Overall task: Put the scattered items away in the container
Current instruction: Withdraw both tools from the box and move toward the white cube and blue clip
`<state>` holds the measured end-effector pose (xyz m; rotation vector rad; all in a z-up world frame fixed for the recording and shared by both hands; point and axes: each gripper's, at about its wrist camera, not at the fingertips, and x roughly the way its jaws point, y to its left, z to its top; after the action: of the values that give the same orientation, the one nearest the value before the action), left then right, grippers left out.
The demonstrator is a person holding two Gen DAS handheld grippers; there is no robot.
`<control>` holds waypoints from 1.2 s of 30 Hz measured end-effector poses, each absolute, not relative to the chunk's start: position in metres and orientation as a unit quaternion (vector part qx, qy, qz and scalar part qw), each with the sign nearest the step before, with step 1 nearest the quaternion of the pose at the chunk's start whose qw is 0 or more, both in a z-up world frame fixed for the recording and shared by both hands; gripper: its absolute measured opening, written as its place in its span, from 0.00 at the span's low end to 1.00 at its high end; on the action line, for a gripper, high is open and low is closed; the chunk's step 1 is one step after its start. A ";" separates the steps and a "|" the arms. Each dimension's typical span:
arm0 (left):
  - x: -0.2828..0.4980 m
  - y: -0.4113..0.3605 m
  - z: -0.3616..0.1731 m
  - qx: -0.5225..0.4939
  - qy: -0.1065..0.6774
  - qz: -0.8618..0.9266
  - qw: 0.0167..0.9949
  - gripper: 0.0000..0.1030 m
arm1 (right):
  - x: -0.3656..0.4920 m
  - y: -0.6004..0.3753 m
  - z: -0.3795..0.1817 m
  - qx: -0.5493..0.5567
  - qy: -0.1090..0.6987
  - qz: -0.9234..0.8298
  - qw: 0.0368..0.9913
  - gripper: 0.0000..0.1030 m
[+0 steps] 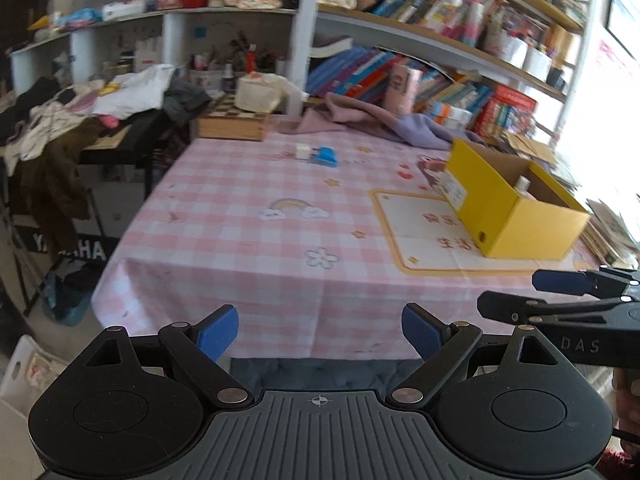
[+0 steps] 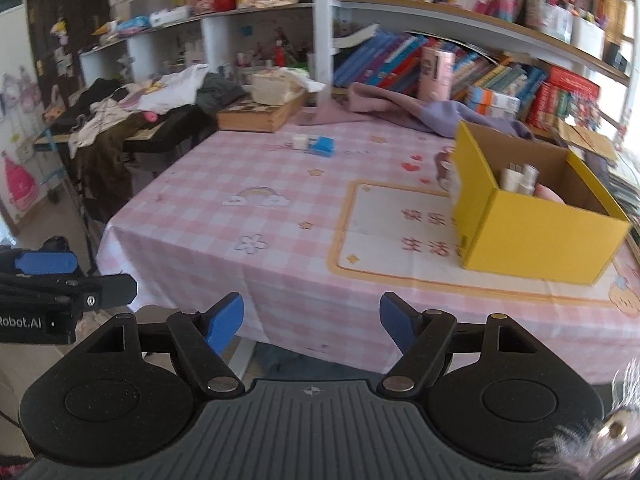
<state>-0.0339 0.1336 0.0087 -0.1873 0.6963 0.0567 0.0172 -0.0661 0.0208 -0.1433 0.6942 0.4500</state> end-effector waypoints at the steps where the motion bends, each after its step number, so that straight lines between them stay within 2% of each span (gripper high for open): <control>1: -0.034 0.137 0.009 -0.095 0.338 0.033 0.936 0.88 | 0.018 -0.062 0.022 -0.074 0.334 0.224 0.912 0.72; 17: -0.002 0.152 0.001 -0.091 0.349 0.041 0.932 0.88 | 0.060 -0.036 0.012 -0.086 0.343 0.251 0.901 0.72; 36: 0.128 0.151 -0.001 -0.059 0.364 0.040 0.929 0.88 | 0.208 -0.023 0.007 -0.075 0.359 0.267 0.891 0.72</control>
<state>0.1280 0.1508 -0.0011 -0.1218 0.7457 0.0827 0.2080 -0.0225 0.0070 -0.1555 0.7462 0.5550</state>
